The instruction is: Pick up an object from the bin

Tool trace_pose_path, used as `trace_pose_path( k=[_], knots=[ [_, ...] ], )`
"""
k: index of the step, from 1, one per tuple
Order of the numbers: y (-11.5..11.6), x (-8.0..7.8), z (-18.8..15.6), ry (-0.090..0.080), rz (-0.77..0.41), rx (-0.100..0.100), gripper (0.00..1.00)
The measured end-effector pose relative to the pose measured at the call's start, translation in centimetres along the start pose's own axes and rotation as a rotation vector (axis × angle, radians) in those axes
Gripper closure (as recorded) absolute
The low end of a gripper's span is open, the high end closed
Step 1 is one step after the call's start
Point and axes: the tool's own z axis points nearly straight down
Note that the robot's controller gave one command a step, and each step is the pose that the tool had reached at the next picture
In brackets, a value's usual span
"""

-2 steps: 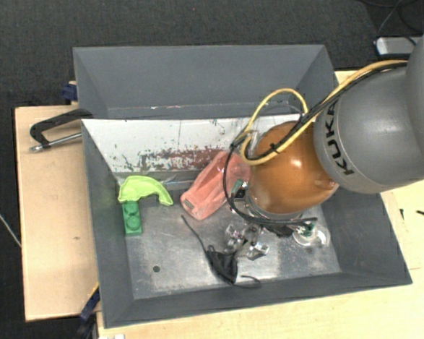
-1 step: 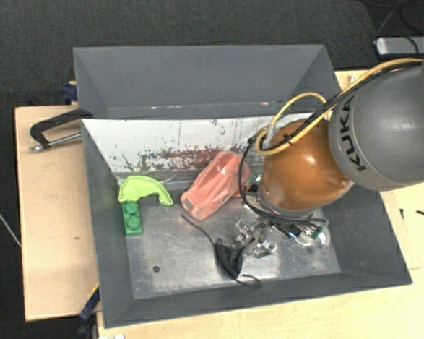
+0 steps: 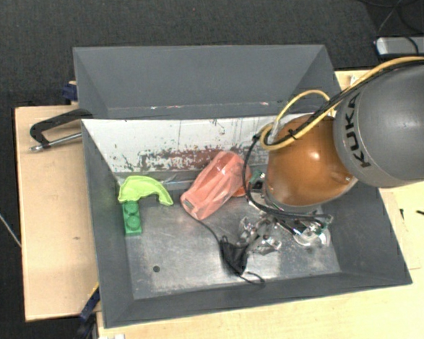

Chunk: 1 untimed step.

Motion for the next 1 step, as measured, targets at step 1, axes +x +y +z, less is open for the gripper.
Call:
trace_pose_path(
  k=[1],
  knots=[
    [1.85, 0.20, -21.70, 0.001, -0.084, 0.003, 1.00]
  ],
)
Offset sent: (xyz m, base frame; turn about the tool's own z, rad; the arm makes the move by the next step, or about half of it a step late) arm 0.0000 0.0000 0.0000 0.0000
